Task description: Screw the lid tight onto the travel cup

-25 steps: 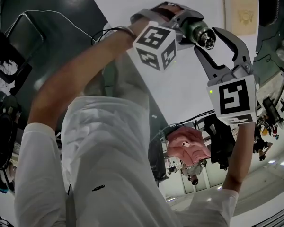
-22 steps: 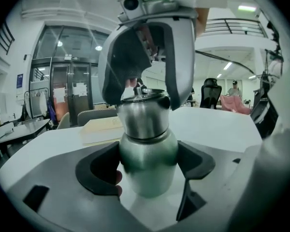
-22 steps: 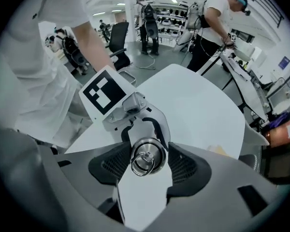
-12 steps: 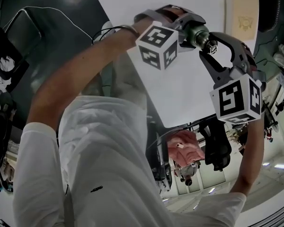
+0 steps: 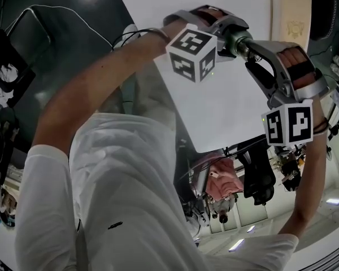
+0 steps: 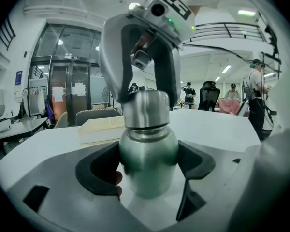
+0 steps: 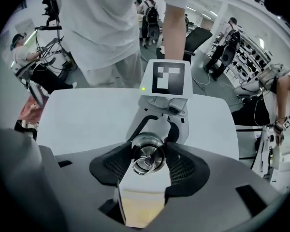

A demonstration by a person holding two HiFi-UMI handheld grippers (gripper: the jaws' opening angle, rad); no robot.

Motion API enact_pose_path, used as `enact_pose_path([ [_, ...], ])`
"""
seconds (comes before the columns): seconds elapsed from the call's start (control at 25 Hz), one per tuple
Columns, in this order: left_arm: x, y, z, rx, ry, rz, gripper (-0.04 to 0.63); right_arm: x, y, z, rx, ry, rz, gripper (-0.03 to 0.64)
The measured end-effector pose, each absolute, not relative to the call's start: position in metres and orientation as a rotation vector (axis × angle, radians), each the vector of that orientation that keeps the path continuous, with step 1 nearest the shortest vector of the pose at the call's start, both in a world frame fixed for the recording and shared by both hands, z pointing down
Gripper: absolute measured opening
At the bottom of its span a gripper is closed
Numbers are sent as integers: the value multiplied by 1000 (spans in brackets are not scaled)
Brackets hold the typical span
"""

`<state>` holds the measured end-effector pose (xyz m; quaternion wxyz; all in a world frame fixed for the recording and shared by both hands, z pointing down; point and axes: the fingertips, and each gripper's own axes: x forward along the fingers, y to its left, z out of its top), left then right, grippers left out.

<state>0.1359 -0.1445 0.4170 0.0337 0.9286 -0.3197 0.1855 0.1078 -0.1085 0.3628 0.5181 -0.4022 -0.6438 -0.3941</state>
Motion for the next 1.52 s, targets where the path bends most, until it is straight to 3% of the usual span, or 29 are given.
enact_pose_path([
  [0.28,136,-145,416,2858,-979,573,364,109,-104,368,-1045,-1401,-1061,218],
  [1.52,137,-145,418,2855,-974,575,364,96,-134,372,91,-1797,140,221],
])
